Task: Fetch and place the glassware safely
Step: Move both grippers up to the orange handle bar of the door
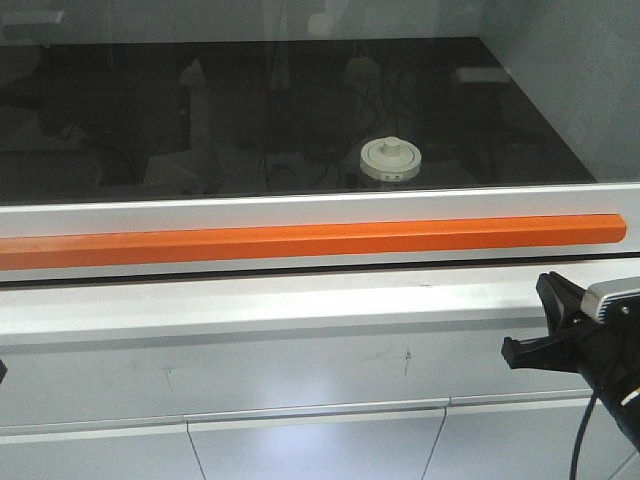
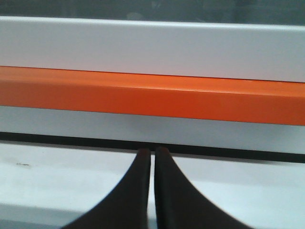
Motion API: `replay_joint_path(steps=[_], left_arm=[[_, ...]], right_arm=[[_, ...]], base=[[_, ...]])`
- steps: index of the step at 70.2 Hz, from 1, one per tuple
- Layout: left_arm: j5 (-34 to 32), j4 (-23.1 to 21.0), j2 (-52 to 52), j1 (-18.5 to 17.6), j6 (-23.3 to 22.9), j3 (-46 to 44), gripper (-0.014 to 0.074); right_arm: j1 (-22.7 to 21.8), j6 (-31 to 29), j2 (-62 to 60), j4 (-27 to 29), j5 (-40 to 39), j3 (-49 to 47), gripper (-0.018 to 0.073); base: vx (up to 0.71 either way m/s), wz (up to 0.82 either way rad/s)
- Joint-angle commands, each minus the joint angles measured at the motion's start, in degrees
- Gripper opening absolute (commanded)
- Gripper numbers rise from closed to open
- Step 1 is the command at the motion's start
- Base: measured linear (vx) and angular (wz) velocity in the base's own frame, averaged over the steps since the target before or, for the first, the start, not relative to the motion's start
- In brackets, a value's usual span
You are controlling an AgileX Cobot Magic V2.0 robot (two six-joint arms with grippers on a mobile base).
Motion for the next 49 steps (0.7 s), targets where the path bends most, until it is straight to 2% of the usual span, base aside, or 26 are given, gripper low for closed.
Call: replay_joint_path(steps=[1,23,49], left_arm=[[-5.2,-0.5,0.0,-0.1,-0.4,-1.5,-0.0007],[-5.4,-0.5,0.0,-0.1,-0.4,-1.5,-0.0007],[-5.4,-0.5,0.0,-0.1,-0.3,-1.5,-0.0007]], right_arm=[[0.1,-0.5,2.4,-0.6,-10.6,-1.4,-0.0001],[0.1,-0.1,9.3,-0.6,-17.4,-1.8,-0.0001],[0.1,-0.3,13.7,-0.8,-14.3,-8.7,-0.0001]], base=[[0.00,0.00],[0.00,0.00],[0.00,0.00]])
